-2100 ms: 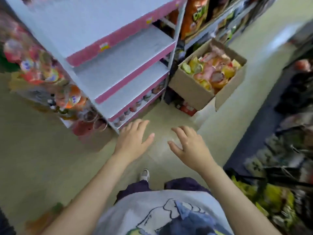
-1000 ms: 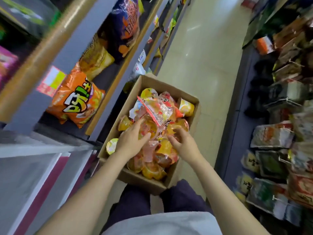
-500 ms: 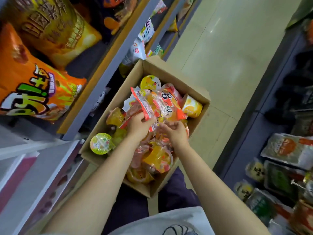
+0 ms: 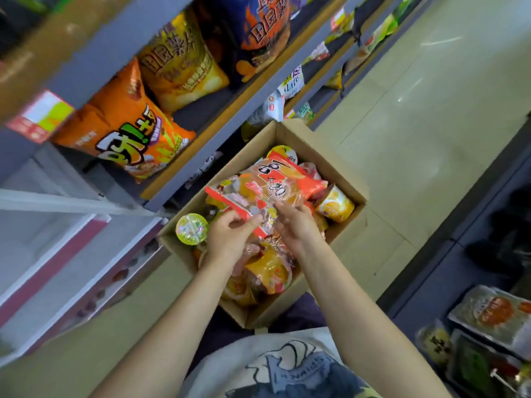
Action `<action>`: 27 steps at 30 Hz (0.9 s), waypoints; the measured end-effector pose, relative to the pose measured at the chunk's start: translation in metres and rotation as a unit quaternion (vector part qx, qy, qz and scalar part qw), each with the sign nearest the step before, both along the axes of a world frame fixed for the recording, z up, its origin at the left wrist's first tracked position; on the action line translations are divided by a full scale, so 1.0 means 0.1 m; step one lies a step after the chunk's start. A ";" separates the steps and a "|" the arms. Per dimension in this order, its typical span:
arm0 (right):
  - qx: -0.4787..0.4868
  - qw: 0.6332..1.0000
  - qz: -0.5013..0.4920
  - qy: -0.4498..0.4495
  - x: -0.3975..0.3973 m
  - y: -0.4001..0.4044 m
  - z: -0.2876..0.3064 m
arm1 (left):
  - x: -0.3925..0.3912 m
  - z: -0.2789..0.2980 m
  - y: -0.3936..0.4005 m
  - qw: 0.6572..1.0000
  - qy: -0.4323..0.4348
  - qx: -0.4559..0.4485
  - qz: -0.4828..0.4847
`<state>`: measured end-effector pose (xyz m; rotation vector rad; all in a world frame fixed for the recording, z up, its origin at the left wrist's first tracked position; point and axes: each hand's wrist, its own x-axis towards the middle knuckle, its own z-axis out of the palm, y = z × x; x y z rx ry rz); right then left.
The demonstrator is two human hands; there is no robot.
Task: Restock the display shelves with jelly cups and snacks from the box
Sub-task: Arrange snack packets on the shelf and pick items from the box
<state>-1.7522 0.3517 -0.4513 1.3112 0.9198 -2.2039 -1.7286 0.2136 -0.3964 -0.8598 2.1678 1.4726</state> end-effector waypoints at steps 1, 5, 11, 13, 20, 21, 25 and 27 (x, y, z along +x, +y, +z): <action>0.012 1.000 0.000 0.000 0.00 0.01 0.01 | 0.02 -0.04 -0.07 0.998 0.007 -0.051 0.029; 0.031 0.996 0.051 0.066 0.00 0.19 0.02 | 0.01 -0.09 -0.25 0.992 0.043 -0.105 0.051; -0.010 0.957 0.249 0.151 0.07 0.48 0.28 | -0.22 -0.11 -0.39 0.993 -0.108 0.049 -0.028; 0.004 0.931 0.325 0.165 0.06 0.56 0.33 | -0.23 -0.13 -0.41 0.972 -0.126 0.197 0.011; 0.114 0.877 0.452 0.118 -0.13 0.39 0.31 | -0.10 -0.21 -0.50 0.951 -0.095 0.263 0.132; 0.126 0.864 0.473 0.121 -0.13 0.32 0.28 | -0.06 -0.22 -0.53 0.952 -0.095 0.262 0.126; 0.197 0.865 0.438 0.145 0.00 0.00 0.20 | 0.11 -0.26 -0.61 0.942 -0.117 0.291 0.123; 0.185 0.870 0.425 0.167 0.06 -0.08 0.14 | 0.15 -0.27 -0.63 0.940 -0.126 0.283 0.142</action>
